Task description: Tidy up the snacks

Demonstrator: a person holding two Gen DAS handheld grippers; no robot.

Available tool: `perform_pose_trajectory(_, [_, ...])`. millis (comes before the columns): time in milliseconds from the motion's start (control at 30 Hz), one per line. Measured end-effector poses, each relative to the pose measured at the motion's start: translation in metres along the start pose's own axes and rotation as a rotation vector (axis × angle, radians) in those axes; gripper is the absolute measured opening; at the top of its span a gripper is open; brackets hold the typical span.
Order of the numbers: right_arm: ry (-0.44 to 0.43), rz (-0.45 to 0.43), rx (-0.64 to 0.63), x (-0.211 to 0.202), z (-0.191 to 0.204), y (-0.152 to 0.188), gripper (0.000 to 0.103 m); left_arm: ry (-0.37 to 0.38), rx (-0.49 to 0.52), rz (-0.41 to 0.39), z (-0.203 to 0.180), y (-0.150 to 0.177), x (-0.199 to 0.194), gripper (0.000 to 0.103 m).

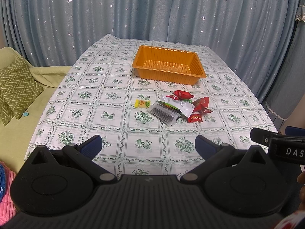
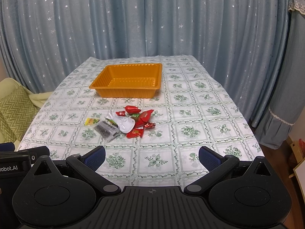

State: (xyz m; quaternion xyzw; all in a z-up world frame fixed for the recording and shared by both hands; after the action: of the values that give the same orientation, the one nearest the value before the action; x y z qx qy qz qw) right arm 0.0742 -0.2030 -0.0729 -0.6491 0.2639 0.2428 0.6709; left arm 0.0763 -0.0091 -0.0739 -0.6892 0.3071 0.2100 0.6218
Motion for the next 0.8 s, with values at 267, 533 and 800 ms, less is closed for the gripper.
perform_pose_trajectory(267, [0.002, -0.005, 0.007, 0.0, 0.0, -0.002, 0.103, 0.006, -0.005, -0.003, 0.0, -0.001, 0.001, 0.103])
perform_pose_trajectory(533, [0.002, -0.015, 0.02, 0.008, -0.001, -0.005, 0.103, 0.034, -0.038, 0.001, 0.009, -0.003, 0.014, 0.103])
perform_pose_trajectory(800, [-0.002, -0.006, 0.034, 0.037, -0.005, -0.005, 0.103, 0.049, -0.077, 0.032, 0.022, -0.006, 0.052, 0.103])
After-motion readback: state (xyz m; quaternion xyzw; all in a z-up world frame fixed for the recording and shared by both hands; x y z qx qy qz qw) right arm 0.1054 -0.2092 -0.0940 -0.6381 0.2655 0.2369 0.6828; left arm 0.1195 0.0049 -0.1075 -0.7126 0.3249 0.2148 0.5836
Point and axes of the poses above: each gripper's, at about its wrist camera, not at the fingertips, and x roughly the way its jaws point, z to its left, y to its underside, the point moved 10 cm from there along x, roughly the way its jaws point, and after that the axes turned 7 degrees about y, right-handed, at the moved point
